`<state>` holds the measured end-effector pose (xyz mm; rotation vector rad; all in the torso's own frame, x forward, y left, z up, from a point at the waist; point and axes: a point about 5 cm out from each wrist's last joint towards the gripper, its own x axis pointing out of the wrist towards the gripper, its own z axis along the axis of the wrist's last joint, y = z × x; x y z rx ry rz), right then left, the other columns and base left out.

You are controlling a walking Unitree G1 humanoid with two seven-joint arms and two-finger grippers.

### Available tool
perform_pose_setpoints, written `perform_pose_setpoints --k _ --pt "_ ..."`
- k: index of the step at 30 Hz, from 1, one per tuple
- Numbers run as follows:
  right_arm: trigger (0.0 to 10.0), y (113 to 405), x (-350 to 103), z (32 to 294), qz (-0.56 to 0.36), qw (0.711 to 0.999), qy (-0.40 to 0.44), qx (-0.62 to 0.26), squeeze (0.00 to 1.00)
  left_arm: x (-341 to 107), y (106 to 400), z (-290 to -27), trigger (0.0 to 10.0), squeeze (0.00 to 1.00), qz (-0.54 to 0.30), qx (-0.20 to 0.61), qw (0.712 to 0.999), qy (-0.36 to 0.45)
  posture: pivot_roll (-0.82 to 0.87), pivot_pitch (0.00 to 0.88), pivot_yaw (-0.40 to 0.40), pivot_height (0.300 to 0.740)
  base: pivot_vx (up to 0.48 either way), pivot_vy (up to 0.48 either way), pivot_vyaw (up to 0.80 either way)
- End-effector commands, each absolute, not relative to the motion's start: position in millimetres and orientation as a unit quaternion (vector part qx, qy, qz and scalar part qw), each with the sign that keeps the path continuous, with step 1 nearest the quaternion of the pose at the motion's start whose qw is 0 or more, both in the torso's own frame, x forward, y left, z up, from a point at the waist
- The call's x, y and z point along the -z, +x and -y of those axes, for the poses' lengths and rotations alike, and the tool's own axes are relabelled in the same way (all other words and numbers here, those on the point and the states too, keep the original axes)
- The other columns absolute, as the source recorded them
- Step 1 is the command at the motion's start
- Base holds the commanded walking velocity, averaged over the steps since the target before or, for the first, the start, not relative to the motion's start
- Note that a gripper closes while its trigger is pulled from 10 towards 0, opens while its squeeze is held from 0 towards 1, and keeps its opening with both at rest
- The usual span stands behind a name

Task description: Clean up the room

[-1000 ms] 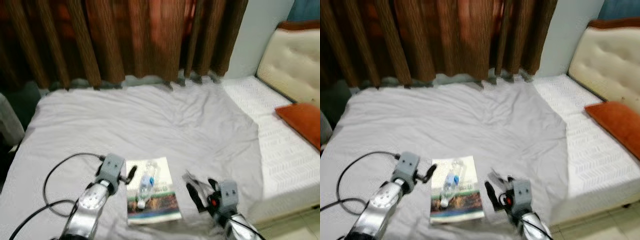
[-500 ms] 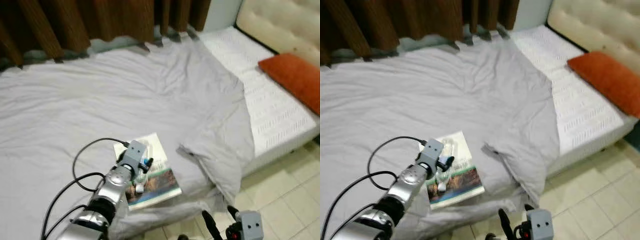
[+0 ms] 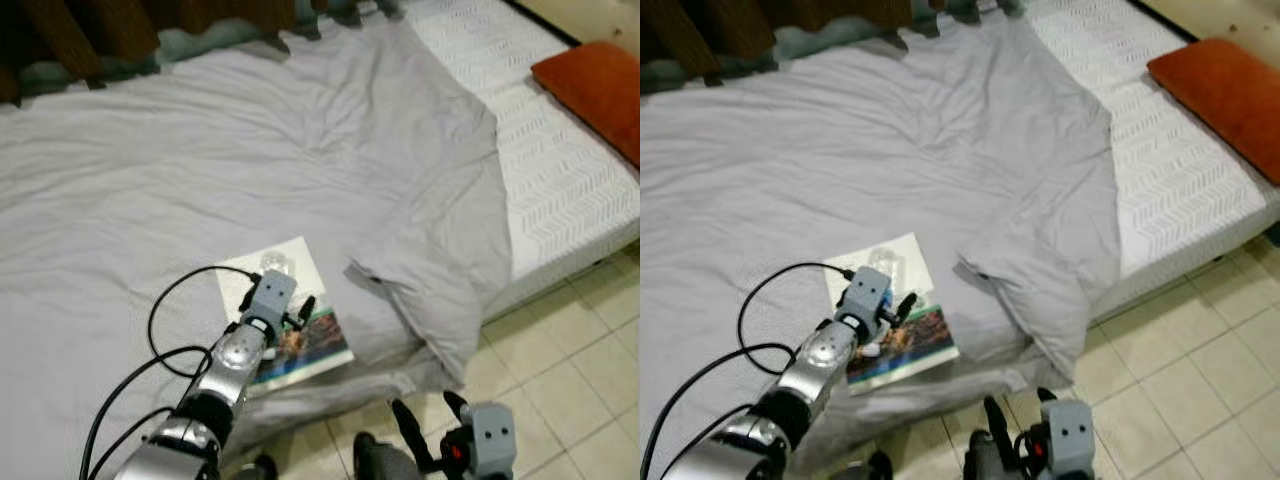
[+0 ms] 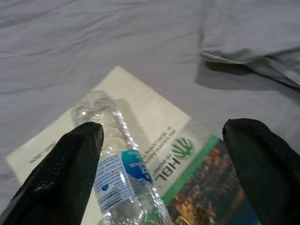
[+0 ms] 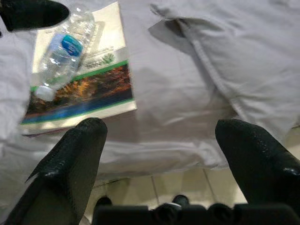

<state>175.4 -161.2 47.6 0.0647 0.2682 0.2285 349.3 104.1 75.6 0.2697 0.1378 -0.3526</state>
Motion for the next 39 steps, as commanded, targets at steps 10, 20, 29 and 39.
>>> perform_pose_setpoints --k 10,20,29,39 --pt "10.0 169 -45 167 -0.167 0.977 0.02 -0.134 0.0 -67 350 -105 10.0 0.0 -0.108 0.133 0.977 0.126 -0.23 0.355 -0.06 0.74 0.029 -0.35 0.35" --pt "10.0 149 -53 160 -0.178 0.973 0.029 -0.147 0.0 -80 364 -132 10.0 0.0 -0.112 0.078 0.973 0.184 -0.29 0.427 -0.089 0.74 0.0 0.0 0.0" --pt "10.0 121 -56 158 -0.206 0.967 0.038 -0.147 0.0 -106 376 -168 10.0 0.0 -0.064 -0.018 0.959 0.275 -0.32 0.5 -0.102 0.74 0.0 0.0 0.0" --pt "10.0 110 -64 156 -0.22 0.962 0.039 -0.156 0.0 -93 366 -203 10.0 0.0 -0.117 -0.073 0.952 0.273 -0.34 0.545 -0.14 0.74 0.0 0.0 0.0"
